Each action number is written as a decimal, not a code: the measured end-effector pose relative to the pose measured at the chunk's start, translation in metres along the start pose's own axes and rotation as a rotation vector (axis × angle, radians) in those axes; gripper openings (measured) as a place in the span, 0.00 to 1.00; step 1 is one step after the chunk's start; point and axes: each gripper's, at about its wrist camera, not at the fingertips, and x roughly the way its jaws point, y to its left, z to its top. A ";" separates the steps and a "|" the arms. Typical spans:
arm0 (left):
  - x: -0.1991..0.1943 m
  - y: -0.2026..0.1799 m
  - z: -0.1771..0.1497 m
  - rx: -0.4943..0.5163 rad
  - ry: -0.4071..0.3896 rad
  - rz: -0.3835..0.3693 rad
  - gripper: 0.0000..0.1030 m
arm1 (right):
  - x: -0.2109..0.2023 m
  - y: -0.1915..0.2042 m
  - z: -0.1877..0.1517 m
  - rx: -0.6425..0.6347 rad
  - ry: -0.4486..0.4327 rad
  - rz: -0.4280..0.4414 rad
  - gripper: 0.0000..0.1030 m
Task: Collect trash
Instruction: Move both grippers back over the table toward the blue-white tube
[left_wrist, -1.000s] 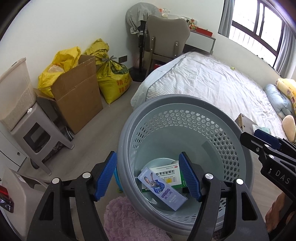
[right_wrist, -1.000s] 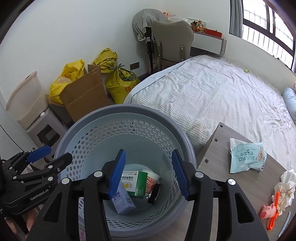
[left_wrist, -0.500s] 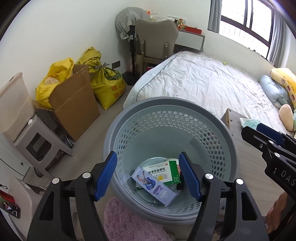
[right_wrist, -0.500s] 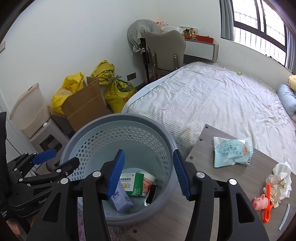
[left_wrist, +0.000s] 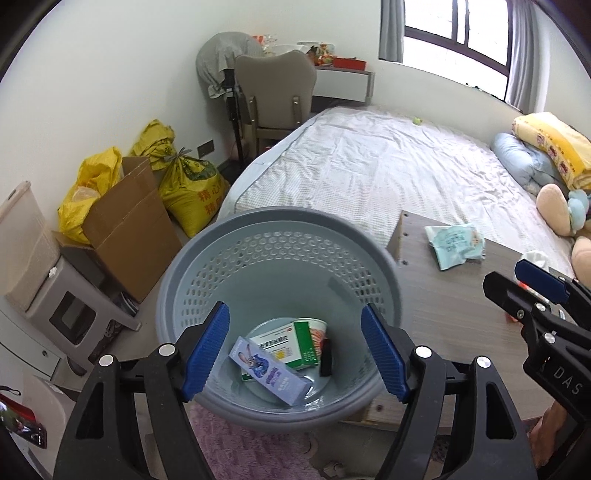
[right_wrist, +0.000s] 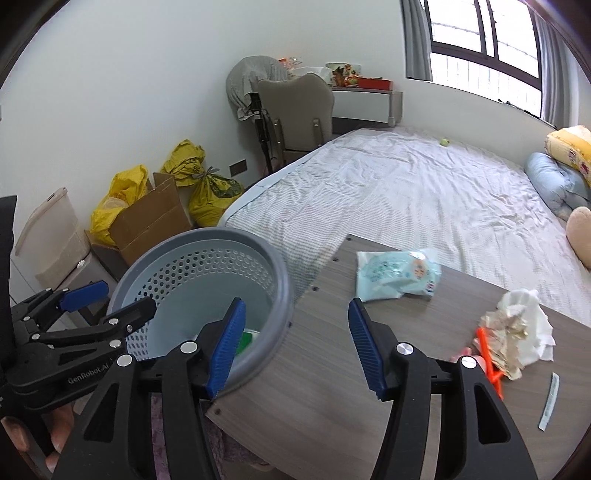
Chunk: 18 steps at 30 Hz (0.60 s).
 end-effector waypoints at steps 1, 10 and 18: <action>-0.002 -0.006 0.000 0.008 -0.003 -0.005 0.71 | -0.004 -0.006 -0.003 0.009 -0.003 -0.008 0.54; -0.015 -0.064 0.005 0.084 -0.033 -0.074 0.78 | -0.038 -0.066 -0.027 0.104 -0.023 -0.085 0.55; -0.018 -0.111 0.004 0.142 -0.032 -0.120 0.84 | -0.065 -0.117 -0.052 0.186 -0.039 -0.162 0.56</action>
